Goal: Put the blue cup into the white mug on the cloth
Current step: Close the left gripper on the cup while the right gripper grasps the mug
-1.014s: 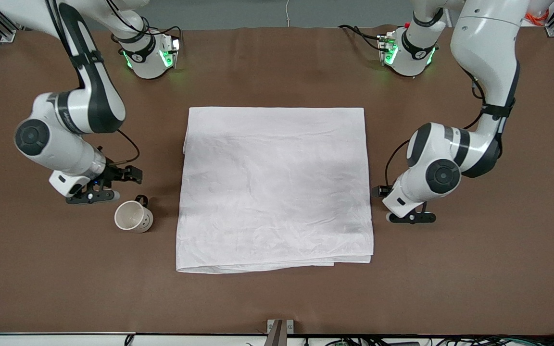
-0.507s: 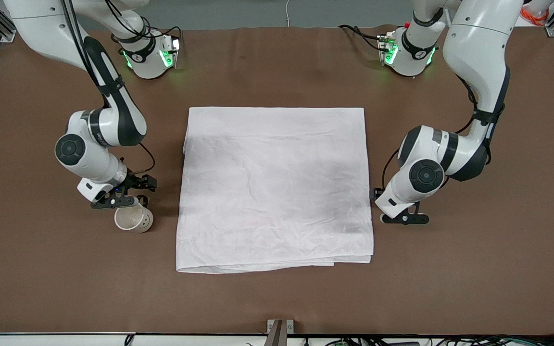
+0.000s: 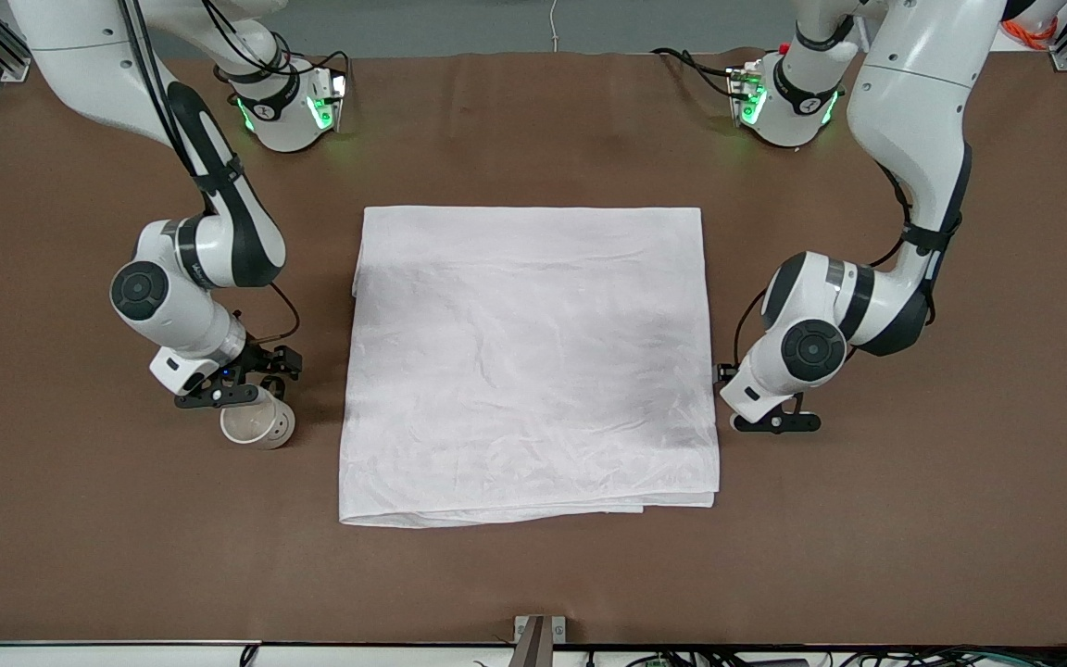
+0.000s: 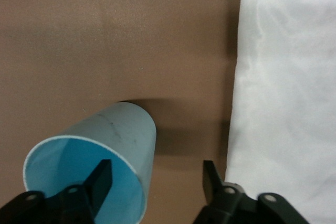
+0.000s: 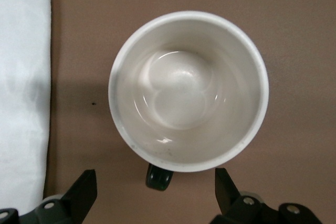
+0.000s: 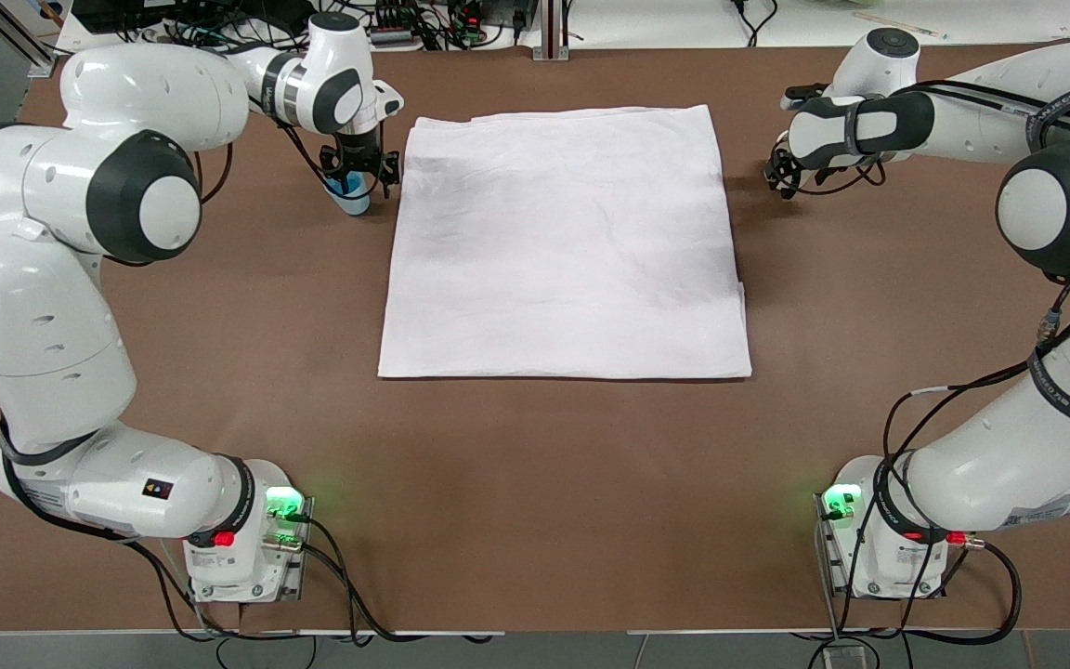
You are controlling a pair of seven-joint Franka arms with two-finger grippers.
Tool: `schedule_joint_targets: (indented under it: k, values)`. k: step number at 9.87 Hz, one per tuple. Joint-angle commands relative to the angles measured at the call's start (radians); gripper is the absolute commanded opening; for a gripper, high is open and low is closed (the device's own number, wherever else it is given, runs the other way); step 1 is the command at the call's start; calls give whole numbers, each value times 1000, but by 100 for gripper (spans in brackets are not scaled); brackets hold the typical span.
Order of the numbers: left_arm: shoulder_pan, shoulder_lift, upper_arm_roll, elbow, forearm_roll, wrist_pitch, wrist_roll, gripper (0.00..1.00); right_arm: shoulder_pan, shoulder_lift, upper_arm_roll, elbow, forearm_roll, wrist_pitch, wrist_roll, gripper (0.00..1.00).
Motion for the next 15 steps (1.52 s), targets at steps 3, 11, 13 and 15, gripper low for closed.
schedule_joint_targets:
  k: [3, 11, 13, 15]
  values:
    - [6, -16, -2, -7, 7, -2, -13, 0, -29, 18, 3, 13, 11, 9, 95, 99]
    - [-17, -119, -55, 185, -28, -200, 4, 0, -6, 26, 2, 42, 11, -5, 122, 19]
    - [-25, -40, -84, 262, -113, -198, -7, 0, -12, 26, 2, 47, 6, -6, 100, 2]
    - [-55, 3, -96, 301, -138, -195, -9, 0, -12, 24, 2, 50, 6, -6, 92, 0]
